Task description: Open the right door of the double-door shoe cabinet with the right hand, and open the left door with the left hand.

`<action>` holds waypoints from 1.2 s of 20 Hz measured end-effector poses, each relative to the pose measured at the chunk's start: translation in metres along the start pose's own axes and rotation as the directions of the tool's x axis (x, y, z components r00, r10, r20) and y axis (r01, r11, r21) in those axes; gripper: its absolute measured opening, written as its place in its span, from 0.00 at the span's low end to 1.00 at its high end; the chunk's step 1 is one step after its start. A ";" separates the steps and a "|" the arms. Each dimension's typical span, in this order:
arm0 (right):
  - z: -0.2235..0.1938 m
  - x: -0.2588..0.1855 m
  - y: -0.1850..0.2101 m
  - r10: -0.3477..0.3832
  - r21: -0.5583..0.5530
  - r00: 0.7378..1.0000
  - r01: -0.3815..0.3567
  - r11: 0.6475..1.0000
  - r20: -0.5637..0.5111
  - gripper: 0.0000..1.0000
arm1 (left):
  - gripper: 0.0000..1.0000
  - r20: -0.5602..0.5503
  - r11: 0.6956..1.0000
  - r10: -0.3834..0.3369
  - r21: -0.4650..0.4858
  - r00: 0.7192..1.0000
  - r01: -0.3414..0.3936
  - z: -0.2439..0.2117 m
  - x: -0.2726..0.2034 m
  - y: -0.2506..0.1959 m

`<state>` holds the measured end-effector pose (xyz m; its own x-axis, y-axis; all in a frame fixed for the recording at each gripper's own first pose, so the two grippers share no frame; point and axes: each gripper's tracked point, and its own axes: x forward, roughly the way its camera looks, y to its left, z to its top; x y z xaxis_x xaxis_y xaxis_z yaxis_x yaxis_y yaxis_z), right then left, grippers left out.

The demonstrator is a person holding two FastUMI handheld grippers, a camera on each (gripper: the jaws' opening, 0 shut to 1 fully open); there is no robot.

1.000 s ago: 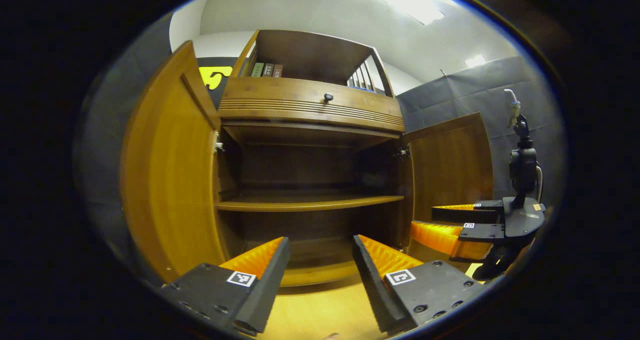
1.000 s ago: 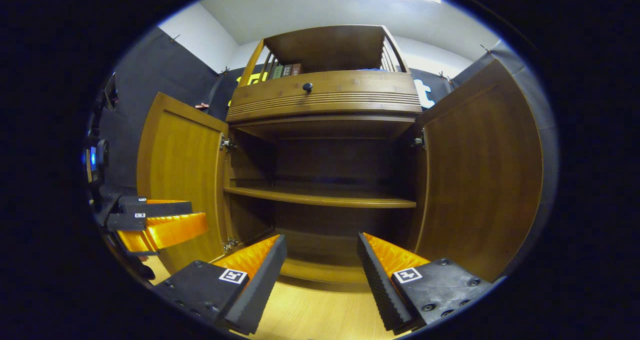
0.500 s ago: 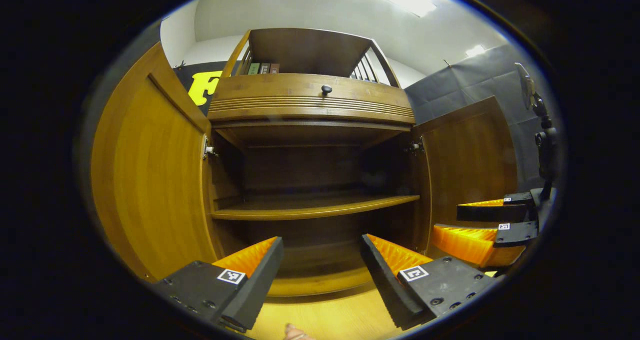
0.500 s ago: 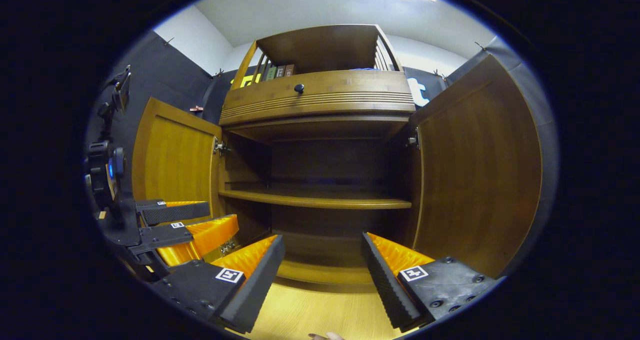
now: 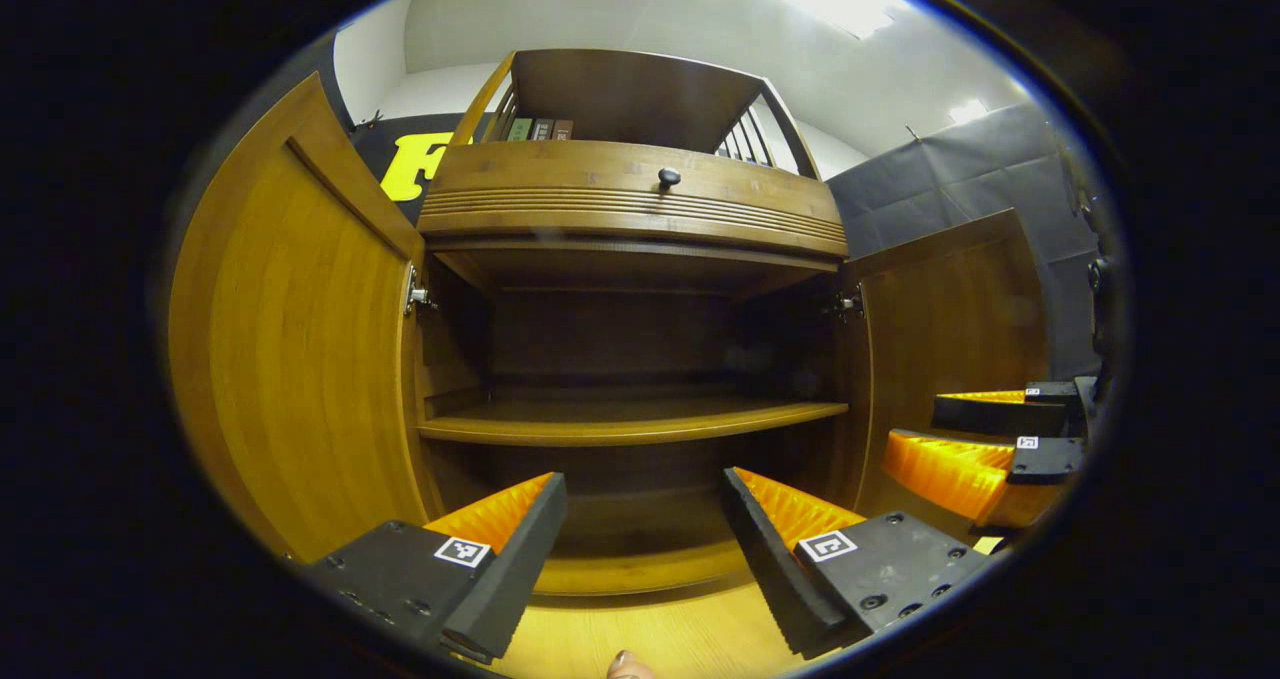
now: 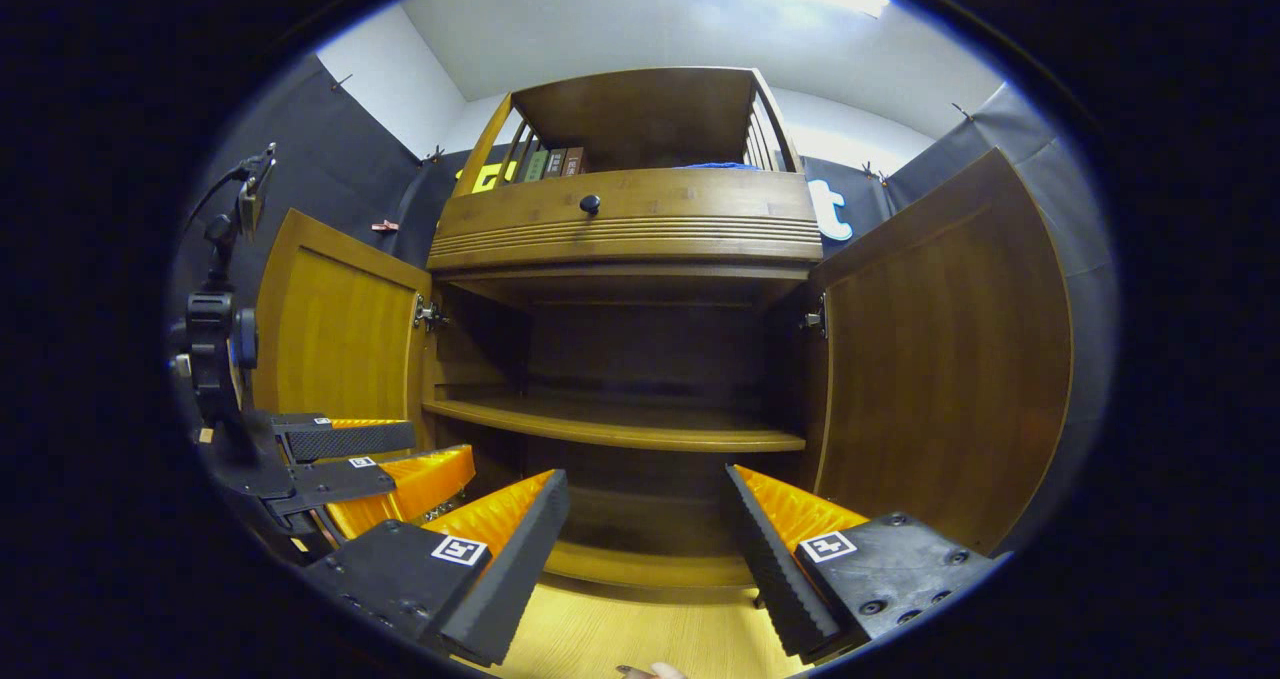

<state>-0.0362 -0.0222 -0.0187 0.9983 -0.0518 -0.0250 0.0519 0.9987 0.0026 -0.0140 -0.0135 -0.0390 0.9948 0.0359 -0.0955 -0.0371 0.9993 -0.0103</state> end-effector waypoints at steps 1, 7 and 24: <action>0.000 0.000 0.001 0.004 -0.002 1.000 -0.004 1.000 0.000 0.97 | 0.96 0.008 1.000 0.004 0.002 1.000 -0.004 0.002 -0.001 0.001; -0.002 0.002 0.011 0.028 -0.006 1.000 -0.028 1.000 0.000 0.97 | 0.96 0.023 1.000 0.002 -0.006 1.000 -0.002 0.006 -0.002 0.003; -0.004 0.004 0.014 0.039 -0.010 0.999 -0.039 0.999 0.001 0.97 | 0.96 0.029 1.000 -0.015 -0.006 0.999 0.015 0.004 0.003 0.006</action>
<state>-0.0320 -0.0087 -0.0230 0.9996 -0.0125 -0.0235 0.0124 0.9999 -0.0061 -0.0106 -0.0075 -0.0358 0.9976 0.0211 -0.0667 -0.0223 0.9996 -0.0179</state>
